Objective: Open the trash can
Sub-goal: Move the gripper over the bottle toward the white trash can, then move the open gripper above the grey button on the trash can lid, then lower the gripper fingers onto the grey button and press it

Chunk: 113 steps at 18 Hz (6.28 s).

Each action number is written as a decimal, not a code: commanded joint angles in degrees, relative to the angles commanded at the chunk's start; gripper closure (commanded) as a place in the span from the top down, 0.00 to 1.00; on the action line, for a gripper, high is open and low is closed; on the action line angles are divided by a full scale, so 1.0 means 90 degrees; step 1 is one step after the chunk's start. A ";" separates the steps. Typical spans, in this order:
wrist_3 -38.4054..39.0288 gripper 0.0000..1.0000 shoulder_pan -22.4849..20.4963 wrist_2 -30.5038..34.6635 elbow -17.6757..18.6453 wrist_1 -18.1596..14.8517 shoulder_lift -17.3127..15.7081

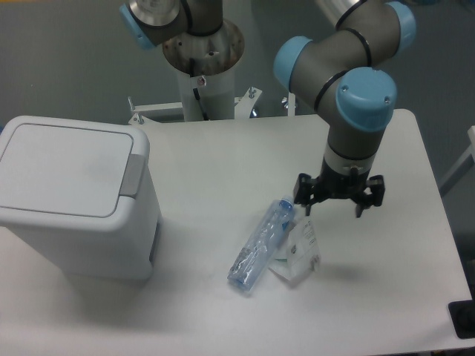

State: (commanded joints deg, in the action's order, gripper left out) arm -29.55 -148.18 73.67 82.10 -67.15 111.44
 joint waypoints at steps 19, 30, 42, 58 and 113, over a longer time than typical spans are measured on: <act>0.0959 1.00 0.0879 -0.1262 0.0496 -0.0283 -0.1367; 0.1046 1.00 0.0752 -0.1476 0.0487 -0.0273 -0.1571; 0.1096 1.00 0.0557 -0.1623 0.0614 -0.0459 -0.1601; 0.1516 1.00 0.1308 -0.1623 0.0663 -0.0410 -0.1699; 0.1516 1.00 0.1611 -0.0900 0.1308 0.0361 -0.1924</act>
State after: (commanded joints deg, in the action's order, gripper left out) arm -15.91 -133.68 65.57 93.87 -63.90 94.13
